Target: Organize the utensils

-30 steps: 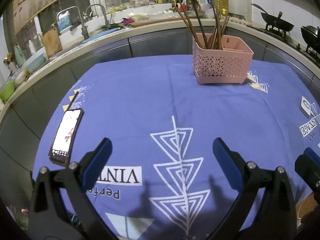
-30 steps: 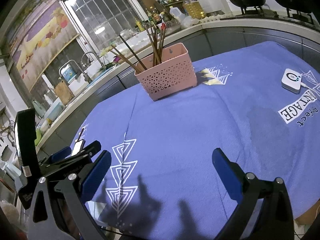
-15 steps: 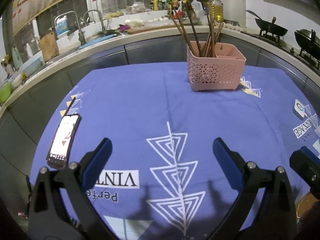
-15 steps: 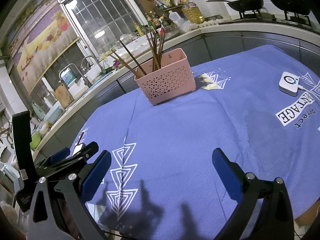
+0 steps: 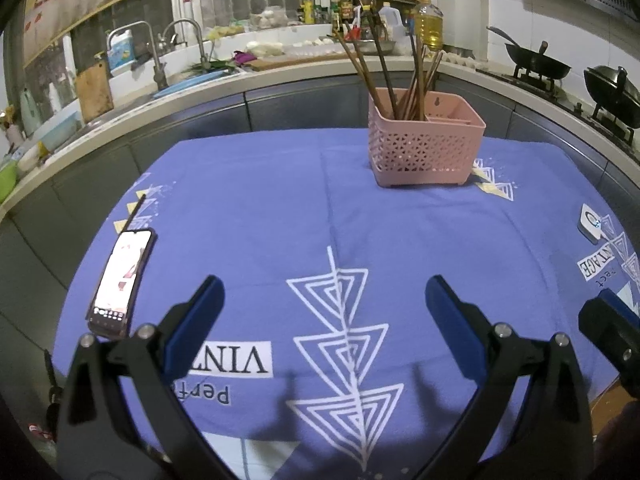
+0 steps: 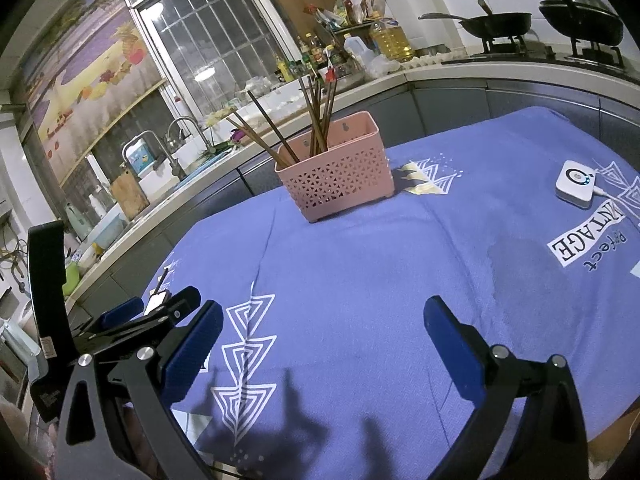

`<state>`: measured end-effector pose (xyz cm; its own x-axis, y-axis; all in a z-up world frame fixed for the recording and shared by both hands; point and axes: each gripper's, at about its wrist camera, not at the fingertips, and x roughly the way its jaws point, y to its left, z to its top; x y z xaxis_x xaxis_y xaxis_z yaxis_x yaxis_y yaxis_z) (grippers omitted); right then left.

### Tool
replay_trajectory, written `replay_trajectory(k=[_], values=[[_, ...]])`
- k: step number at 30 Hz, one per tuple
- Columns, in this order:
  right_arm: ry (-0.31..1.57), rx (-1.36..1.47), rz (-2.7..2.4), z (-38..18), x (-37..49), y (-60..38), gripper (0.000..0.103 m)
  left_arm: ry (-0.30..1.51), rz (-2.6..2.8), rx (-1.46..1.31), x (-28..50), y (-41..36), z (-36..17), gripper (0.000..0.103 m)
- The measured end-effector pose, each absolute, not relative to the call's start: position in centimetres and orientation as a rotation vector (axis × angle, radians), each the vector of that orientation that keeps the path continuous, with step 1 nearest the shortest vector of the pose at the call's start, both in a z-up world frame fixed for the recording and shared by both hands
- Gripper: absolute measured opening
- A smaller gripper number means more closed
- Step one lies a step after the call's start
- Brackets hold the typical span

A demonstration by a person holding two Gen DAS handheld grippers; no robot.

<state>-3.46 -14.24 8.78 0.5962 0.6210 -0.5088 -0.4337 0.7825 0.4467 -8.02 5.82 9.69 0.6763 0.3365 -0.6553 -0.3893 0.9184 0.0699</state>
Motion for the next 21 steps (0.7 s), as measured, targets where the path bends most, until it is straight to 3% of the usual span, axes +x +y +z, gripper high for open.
replay_trajectory(k=[21], values=[[0.699, 0.291, 0.625, 8.80, -3.43, -14.24, 0.097, 0.724, 0.462, -0.052, -7.86, 5.80, 9.26, 0.097]])
